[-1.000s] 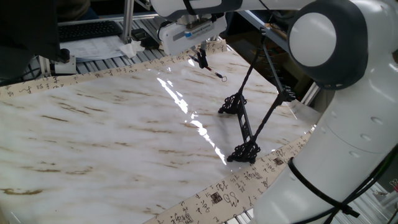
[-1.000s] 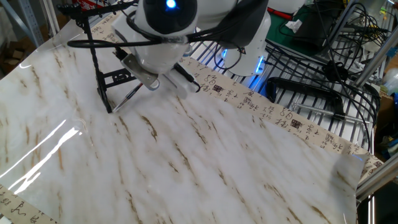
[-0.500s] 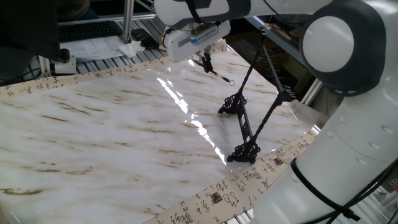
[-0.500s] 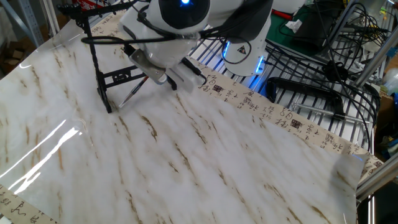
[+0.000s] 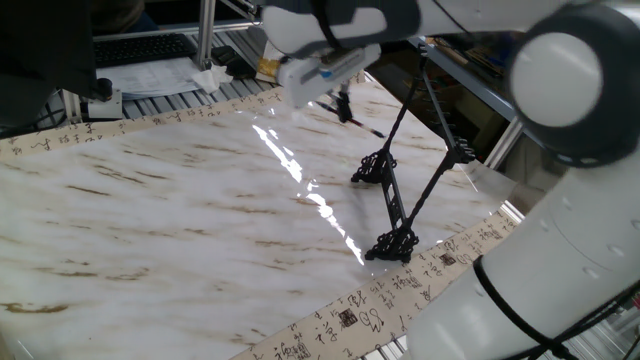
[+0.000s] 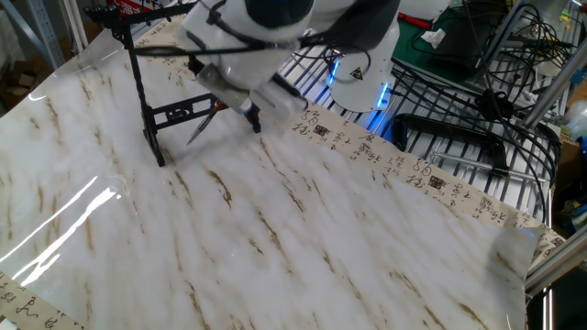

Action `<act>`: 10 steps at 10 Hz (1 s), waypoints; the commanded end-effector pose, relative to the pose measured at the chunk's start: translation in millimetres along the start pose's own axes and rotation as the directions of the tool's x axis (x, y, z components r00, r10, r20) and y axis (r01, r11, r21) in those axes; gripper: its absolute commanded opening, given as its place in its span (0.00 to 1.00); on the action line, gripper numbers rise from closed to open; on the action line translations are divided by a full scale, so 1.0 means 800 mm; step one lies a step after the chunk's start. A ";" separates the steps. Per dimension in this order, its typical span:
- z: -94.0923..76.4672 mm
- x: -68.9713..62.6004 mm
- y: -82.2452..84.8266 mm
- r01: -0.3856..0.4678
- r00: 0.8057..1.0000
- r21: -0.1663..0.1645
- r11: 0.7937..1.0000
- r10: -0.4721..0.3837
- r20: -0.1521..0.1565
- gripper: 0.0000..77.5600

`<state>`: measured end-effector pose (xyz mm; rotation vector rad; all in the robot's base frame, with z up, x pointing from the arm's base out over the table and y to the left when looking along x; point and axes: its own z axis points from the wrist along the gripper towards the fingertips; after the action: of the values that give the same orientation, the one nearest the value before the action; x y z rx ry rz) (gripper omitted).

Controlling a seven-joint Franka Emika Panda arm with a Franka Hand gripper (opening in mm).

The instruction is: Place the brush on the pen rack

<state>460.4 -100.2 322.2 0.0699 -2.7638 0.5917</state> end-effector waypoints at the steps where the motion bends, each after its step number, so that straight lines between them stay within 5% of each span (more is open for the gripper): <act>1: 0.006 0.007 -0.036 0.079 0.997 0.014 0.997 -0.079 0.010 0.01; 10: 0.003 0.005 -0.083 0.114 0.993 0.029 0.993 -0.115 0.022 0.01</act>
<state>461.0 -157.9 343.9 0.2451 -2.7479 0.5975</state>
